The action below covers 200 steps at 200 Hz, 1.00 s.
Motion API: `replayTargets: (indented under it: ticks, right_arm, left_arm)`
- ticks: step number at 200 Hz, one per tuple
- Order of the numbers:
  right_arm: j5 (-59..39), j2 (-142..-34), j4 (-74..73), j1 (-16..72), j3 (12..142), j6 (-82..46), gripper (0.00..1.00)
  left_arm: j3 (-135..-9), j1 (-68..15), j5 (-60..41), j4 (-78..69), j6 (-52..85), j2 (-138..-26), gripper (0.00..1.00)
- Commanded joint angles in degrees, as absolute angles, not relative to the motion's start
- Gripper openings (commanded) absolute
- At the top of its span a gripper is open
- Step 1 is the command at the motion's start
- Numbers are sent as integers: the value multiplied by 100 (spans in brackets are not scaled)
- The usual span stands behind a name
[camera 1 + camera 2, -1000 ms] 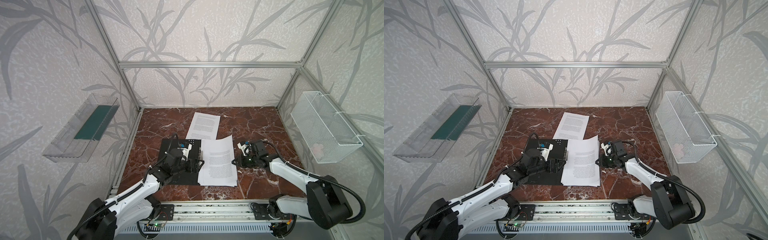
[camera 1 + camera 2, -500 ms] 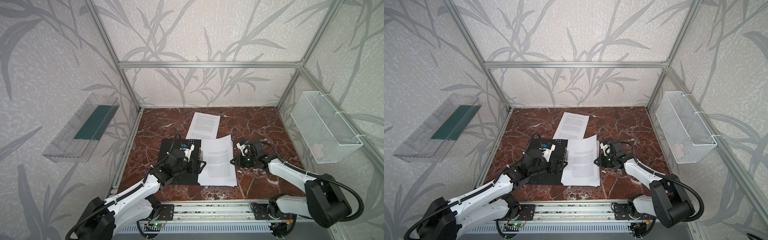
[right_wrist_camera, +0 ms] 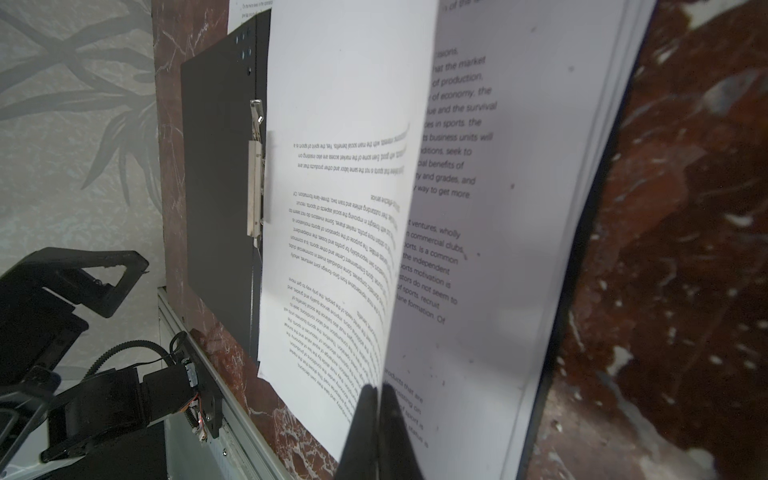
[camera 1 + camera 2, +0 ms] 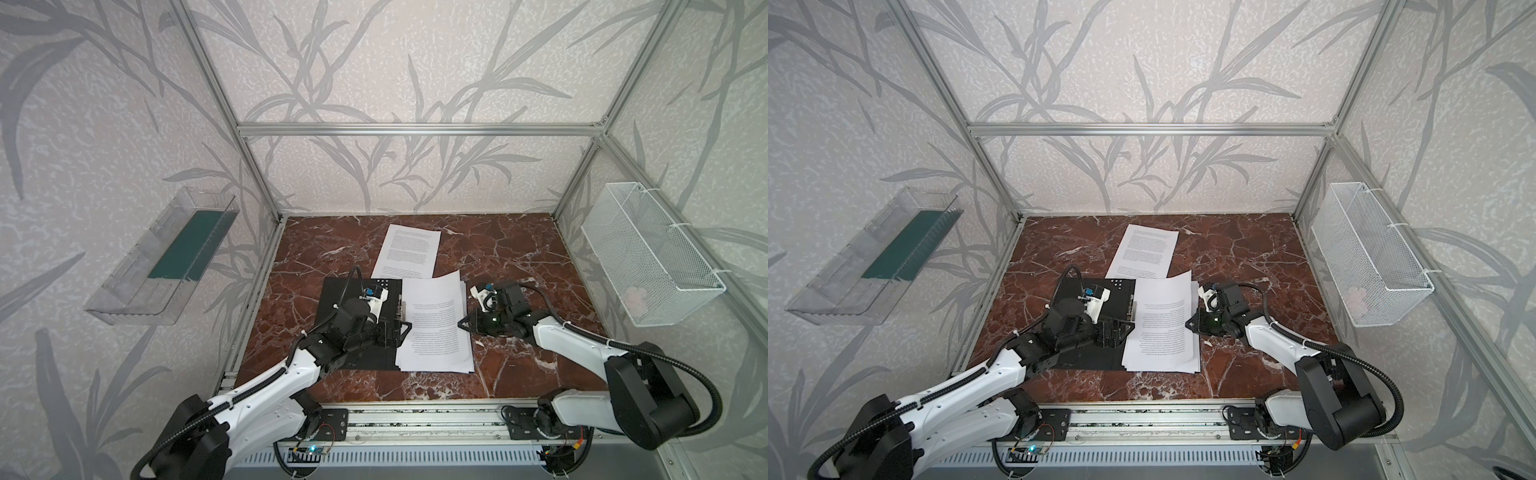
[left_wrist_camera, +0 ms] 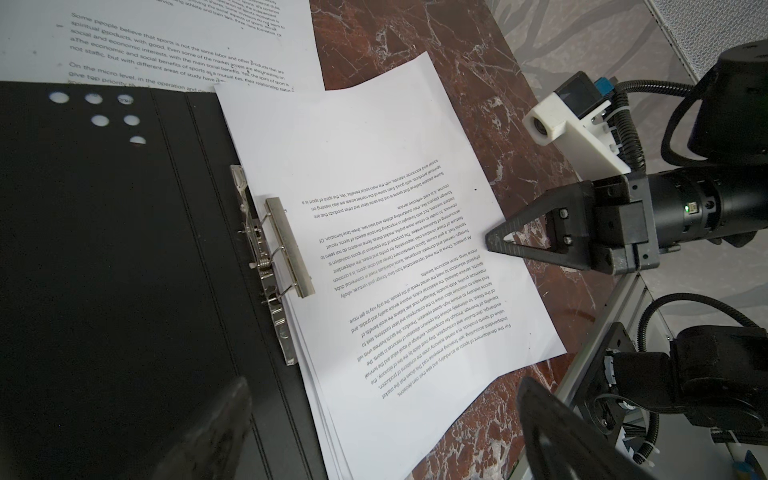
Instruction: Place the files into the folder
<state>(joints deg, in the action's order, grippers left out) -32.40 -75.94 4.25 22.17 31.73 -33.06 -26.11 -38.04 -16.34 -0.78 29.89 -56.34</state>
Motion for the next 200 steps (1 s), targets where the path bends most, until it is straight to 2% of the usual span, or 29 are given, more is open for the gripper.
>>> replayTargets:
  ticks: [1, 108, 134, 143, 158, 180, 194, 200]
  right_arm:
    - [-3248, -7655, 326, 2259, 3133, -3348, 0]
    - [-3299, -7770, 193, 2307, 3138, -3384, 0]
    - [-3237, -7676, 252, 2311, 3135, -3282, 22]
    - [-3182, -7635, 349, 2312, 3170, -3215, 34]
    - [-2930, -7504, 549, 2309, 3201, -3135, 48]
    - [-2204, -7197, 1044, 2312, 3335, -3023, 73]
    - [-1906, -7033, 1173, 2310, 3445, -2948, 83]
    - [-1760, -6993, 1213, 2311, 3503, -2938, 84]
  left_arm:
    - [-2772, -3828, -1549, -9, 2860, -5558, 99]
    - [-2770, -3834, -1498, 0, 2841, -5575, 99]
    - [-2779, -3836, -1437, 25, 2844, -5556, 99]
    - [-2774, -3835, -1410, 39, 2839, -5541, 99]
    - [-2761, -3833, -1362, 59, 2839, -5466, 99]
    - [-2712, -3833, -1219, 97, 2834, -5306, 99]
    - [-2675, -3829, -1120, 76, 2855, -5211, 99]
    - [-2643, -3831, -1071, 26, 2878, -5183, 99]
